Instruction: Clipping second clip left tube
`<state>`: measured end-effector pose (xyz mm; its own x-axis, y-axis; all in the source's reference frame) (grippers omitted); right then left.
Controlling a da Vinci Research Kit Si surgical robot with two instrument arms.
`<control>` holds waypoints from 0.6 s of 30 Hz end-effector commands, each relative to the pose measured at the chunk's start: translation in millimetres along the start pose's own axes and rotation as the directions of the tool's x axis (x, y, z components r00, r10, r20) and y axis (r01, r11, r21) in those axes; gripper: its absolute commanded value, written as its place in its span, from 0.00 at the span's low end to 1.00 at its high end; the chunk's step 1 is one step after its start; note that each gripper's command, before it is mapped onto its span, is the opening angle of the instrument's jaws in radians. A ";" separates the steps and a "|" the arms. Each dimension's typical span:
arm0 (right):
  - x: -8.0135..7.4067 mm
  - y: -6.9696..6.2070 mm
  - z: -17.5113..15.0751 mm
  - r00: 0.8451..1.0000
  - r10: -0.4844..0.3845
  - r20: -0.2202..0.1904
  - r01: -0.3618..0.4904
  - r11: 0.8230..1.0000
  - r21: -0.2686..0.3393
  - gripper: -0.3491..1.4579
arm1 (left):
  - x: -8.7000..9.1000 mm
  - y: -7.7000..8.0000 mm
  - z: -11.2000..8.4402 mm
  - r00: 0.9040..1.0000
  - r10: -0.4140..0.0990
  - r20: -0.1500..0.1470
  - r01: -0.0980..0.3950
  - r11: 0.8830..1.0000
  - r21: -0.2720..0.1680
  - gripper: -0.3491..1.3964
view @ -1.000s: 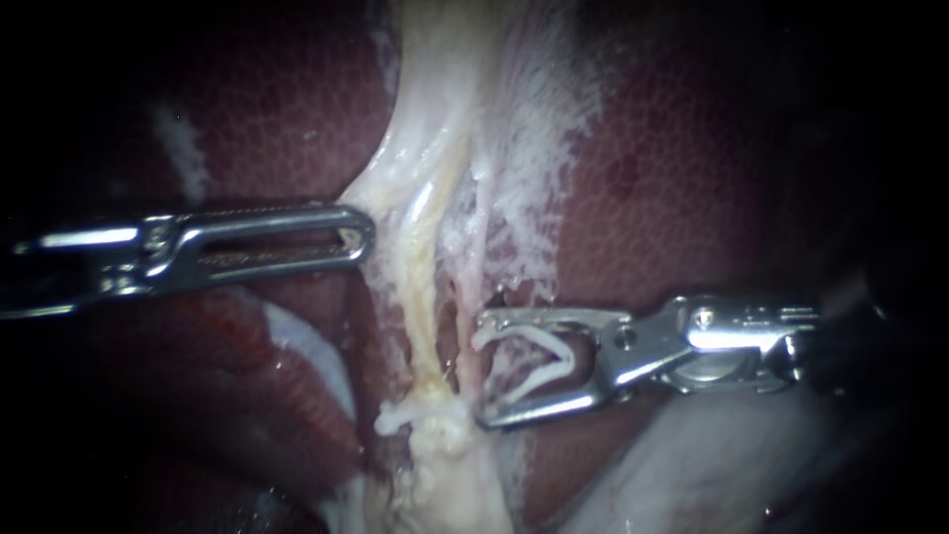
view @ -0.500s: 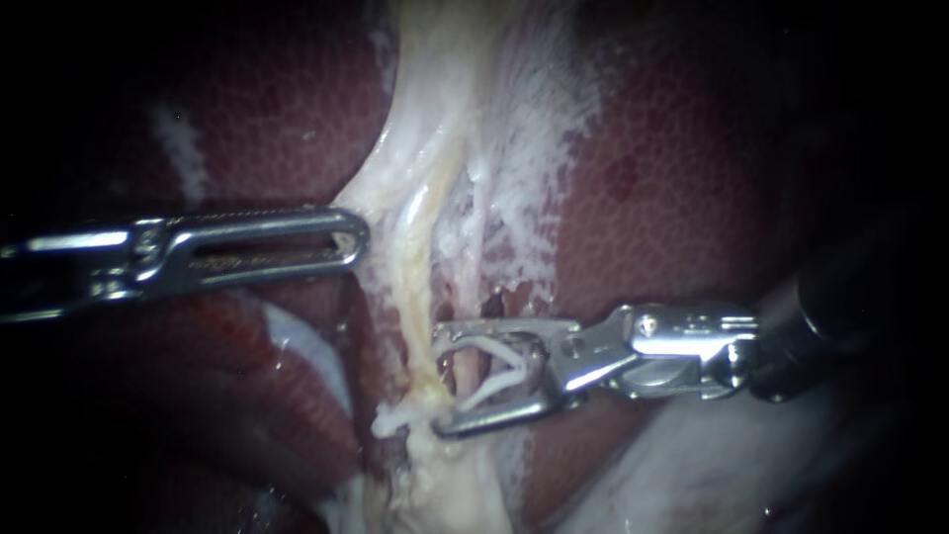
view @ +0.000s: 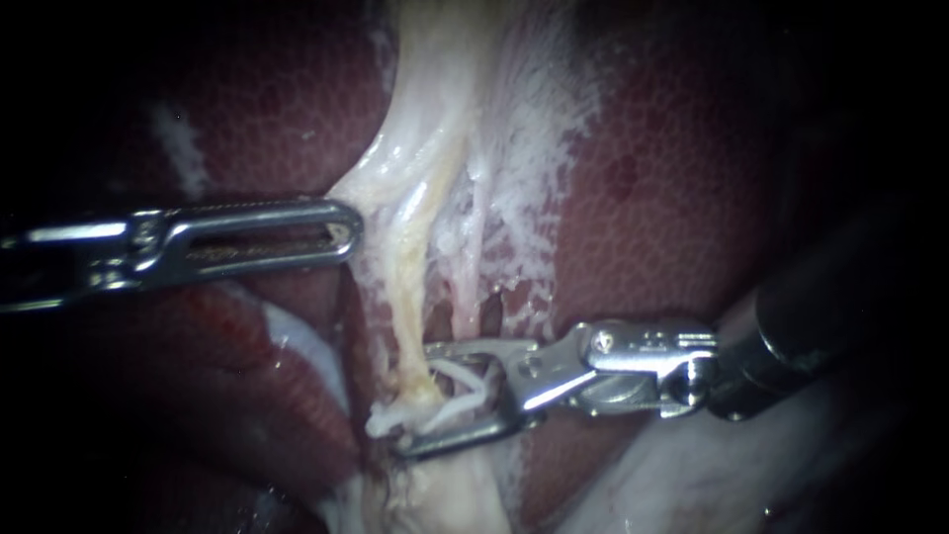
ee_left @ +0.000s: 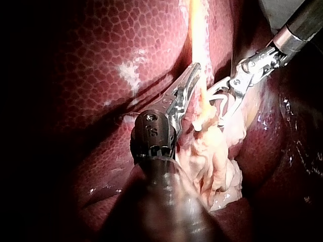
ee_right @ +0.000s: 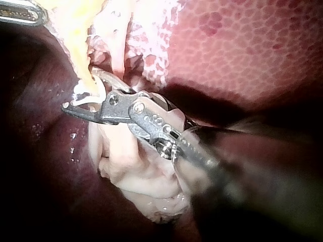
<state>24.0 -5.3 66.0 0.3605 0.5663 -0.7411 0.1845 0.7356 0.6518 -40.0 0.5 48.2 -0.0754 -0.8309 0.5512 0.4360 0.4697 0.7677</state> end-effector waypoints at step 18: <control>2.3 1.4 3.7 1.000 0.011 0.001 -0.011 0.999 0.040 0.49 | 0.1 0.3 0.0 1.000 0.000 0.001 0.000 1.000 -0.003 0.00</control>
<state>28.5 -4.4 65.8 0.3637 0.5750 -0.7328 0.2158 0.7133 0.6668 -39.9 0.5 48.5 -0.0764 -0.8311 0.5508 0.4383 0.4682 0.7672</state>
